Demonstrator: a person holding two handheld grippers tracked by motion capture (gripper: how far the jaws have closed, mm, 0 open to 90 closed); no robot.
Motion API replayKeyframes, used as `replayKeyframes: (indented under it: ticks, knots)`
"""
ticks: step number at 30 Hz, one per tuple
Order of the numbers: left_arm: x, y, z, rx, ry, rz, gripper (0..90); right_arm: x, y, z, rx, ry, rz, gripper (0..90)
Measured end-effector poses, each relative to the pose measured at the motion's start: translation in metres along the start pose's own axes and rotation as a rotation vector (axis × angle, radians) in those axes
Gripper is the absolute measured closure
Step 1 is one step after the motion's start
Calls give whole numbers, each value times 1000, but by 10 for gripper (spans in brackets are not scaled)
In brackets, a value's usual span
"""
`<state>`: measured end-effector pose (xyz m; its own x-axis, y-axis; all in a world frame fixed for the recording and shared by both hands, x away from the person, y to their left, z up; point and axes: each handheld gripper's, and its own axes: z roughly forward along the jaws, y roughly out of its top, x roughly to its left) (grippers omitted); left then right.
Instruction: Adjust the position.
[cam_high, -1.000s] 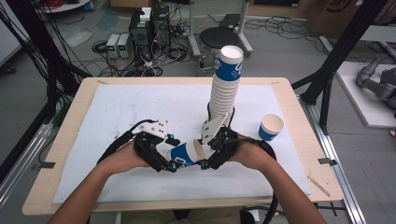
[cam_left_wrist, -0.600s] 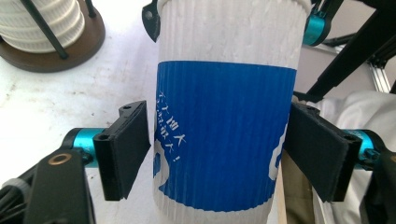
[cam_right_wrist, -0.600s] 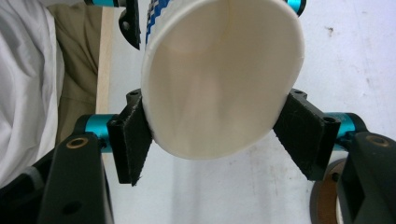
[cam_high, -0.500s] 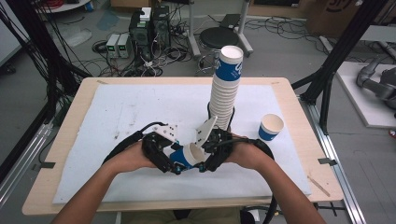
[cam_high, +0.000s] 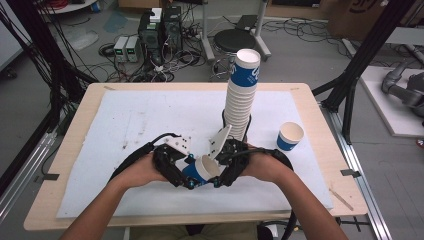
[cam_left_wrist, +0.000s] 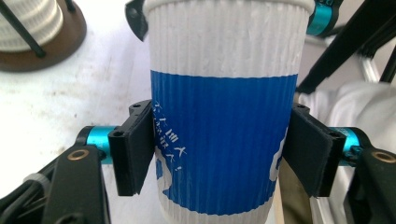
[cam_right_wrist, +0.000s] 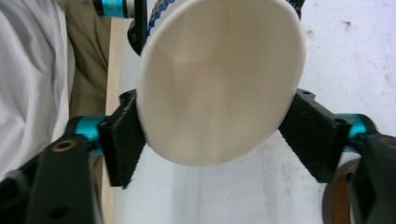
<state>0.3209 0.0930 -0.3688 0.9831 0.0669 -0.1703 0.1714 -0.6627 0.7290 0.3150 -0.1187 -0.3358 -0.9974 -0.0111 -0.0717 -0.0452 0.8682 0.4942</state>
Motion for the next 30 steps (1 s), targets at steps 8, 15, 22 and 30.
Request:
replayKeyframes:
  ticks: [8,15,22,30]
  knots:
    - [0,-18,-9,-181,5,-9,292,-4,-13,-19,-183,1,88,203]
    - [3,-30,-20,-354,67,-27,284,-9,-35,-33,-398,-22,206,183]
    - [4,-40,-24,-444,122,-38,282,-8,-56,-37,-552,-101,300,157]
    - [3,-48,-36,-573,213,-41,277,-3,-79,-36,-599,-221,350,145]
